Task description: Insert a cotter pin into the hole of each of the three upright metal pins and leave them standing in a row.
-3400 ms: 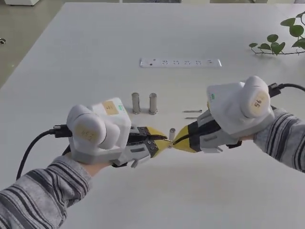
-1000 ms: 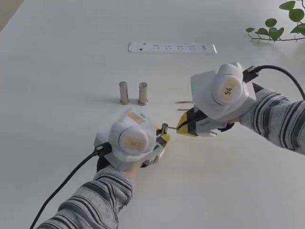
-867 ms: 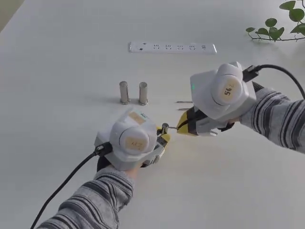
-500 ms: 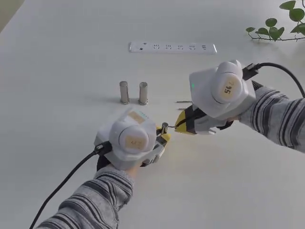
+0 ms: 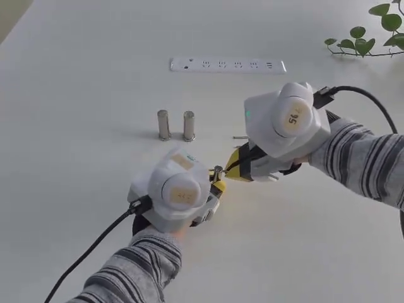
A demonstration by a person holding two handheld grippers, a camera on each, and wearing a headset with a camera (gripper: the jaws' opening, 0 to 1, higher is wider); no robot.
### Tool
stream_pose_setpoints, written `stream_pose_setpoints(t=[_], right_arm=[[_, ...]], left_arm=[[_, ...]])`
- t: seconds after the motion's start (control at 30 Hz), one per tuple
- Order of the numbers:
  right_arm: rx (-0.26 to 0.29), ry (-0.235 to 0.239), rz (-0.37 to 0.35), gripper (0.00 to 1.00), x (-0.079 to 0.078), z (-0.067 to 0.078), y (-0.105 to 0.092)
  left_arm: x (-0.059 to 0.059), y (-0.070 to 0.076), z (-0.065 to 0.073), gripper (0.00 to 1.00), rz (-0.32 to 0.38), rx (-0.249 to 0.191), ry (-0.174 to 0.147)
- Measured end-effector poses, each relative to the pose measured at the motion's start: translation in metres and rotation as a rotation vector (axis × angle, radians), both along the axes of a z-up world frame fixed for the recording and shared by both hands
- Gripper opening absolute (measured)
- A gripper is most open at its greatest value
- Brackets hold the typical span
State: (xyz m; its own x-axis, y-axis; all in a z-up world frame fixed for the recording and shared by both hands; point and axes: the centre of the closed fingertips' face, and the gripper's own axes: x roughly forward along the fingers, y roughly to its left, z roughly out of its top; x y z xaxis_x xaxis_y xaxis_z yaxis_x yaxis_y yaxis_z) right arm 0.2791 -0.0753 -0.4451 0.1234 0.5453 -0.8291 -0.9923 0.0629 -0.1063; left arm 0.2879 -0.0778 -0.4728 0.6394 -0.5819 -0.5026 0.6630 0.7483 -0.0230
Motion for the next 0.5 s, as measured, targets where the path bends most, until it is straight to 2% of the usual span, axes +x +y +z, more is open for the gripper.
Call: stream_pose_setpoints(t=[0.13,0.5], right_arm=[[0.004,-0.004,-0.006,0.0,0.0001,0.0002,-0.0004],[0.07,-0.001,-0.044,0.02,0.0031,0.0044,0.002]], left_arm=[[0.0003,-0.0005,-0.0009,0.06,-0.004,0.015,-0.011],[0.0007,0.0004,-0.0018,0.05,0.015,0.005,0.002]])
